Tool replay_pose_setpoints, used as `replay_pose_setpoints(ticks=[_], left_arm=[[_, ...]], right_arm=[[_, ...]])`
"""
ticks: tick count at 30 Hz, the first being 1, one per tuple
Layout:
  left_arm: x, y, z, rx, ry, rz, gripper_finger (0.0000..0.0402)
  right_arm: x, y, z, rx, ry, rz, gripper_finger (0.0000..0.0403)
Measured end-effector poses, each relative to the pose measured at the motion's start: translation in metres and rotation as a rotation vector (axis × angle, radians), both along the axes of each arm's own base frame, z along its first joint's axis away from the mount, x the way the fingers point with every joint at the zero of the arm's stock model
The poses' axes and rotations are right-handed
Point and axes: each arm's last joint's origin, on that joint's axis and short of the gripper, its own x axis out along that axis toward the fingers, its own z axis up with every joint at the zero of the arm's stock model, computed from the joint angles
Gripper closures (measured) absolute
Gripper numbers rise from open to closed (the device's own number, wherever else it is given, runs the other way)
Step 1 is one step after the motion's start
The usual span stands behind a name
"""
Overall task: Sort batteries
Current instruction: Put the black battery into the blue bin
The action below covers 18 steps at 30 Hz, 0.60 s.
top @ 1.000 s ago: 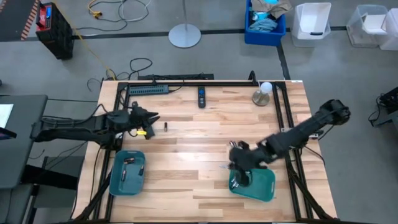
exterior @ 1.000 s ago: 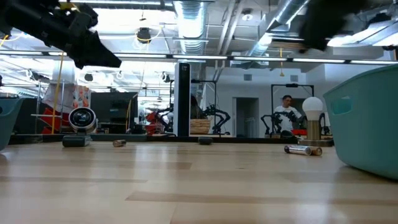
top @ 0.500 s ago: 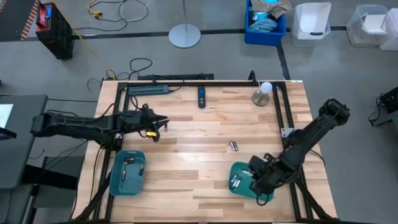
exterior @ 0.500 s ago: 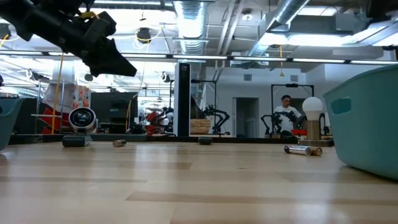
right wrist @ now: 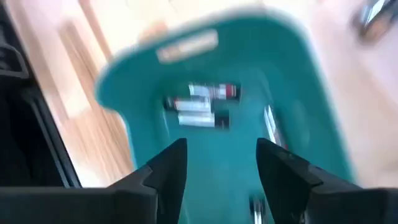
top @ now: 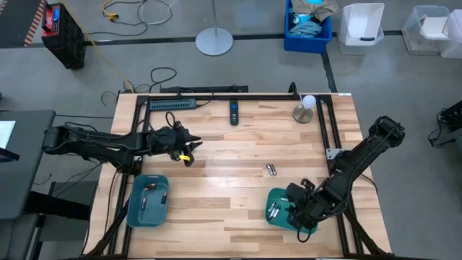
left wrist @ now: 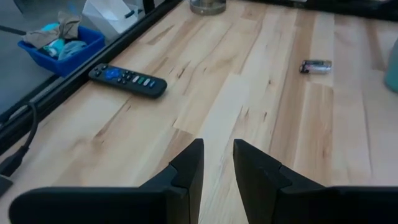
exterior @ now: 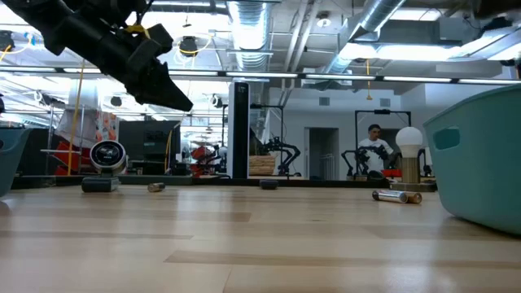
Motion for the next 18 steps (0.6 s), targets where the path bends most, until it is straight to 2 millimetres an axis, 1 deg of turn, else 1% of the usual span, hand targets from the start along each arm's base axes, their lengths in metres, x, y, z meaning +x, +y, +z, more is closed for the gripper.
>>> replay_pose_setpoints(ticks=[2,7,11,15,18], left_arm=[[0.002,0.0,-0.003,0.003,0.018,-0.002,0.0315],[0.006,0.001,-0.008,0.0,0.041,0.0,0.0303],[0.003,0.009,-0.011,-0.1,0.035,0.098,0.029],[-0.004,0.016,-0.019,-0.179,0.088,0.192,0.028],[-0.007,0.019,-0.021,-0.234,0.089,0.248,0.027]], right_arm=[[0.002,-0.004,0.006,-0.038,-0.066,0.009,0.0196],[0.009,-0.017,0.015,-0.139,-0.162,0.017,0.0206],[0.021,-0.031,0.02,-0.27,-0.231,0.025,0.0211],[0.035,-0.047,0.023,-0.422,-0.284,0.028,0.0212],[0.046,-0.06,0.026,-0.535,-0.308,0.019,0.0212]])
